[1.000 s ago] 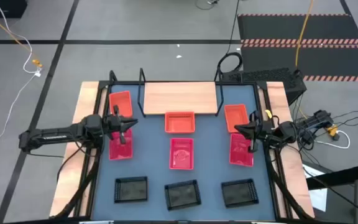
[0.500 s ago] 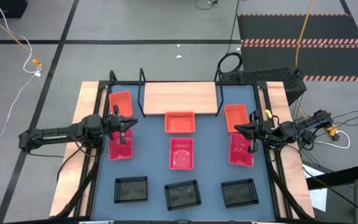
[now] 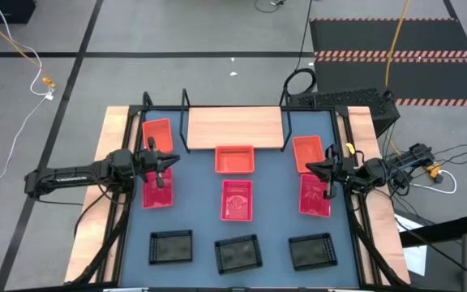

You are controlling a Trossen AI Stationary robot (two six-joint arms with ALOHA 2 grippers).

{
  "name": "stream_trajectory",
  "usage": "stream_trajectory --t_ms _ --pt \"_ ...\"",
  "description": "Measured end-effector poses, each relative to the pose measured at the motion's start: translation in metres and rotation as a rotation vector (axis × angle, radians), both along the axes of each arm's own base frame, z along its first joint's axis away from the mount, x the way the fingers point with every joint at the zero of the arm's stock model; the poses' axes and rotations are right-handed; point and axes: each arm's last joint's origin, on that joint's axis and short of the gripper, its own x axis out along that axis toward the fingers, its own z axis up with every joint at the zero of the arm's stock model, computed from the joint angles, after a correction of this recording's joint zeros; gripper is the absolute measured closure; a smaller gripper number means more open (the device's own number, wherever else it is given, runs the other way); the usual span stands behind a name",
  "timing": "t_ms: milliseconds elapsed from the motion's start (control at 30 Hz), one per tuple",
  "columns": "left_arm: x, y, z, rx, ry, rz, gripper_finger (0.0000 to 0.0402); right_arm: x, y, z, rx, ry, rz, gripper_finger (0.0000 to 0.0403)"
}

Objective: Stack baskets on shelf by color

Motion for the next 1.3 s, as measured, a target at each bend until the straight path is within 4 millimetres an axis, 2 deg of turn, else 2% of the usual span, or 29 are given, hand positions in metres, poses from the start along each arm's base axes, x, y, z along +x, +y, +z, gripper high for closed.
stream_trajectory --t_ms 667,867,1067,1167,1300 --pt "0.000 0.000 0.000 0.000 0.000 0.000 0.0364 0.000 0.000 0.000 0.000 0.000 0.000 0.0403" --pt "0.000 0.000 0.000 0.000 0.000 0.000 0.0364 0.000 0.000 0.002 -0.066 -0.003 -0.018 0.0403" --pt "0.000 0.000 0.000 0.000 0.000 0.000 0.0364 -0.001 0.000 0.003 0.036 -0.033 0.005 0.0403" --pt "0.000 0.000 0.000 0.000 0.000 0.000 0.0364 -0.003 -0.001 0.010 0.082 -0.109 0.009 0.0403" --pt "0.000 0.000 0.001 0.002 -0.008 0.006 0.0364 -0.003 -0.001 0.011 0.046 -0.112 -0.004 0.0403"
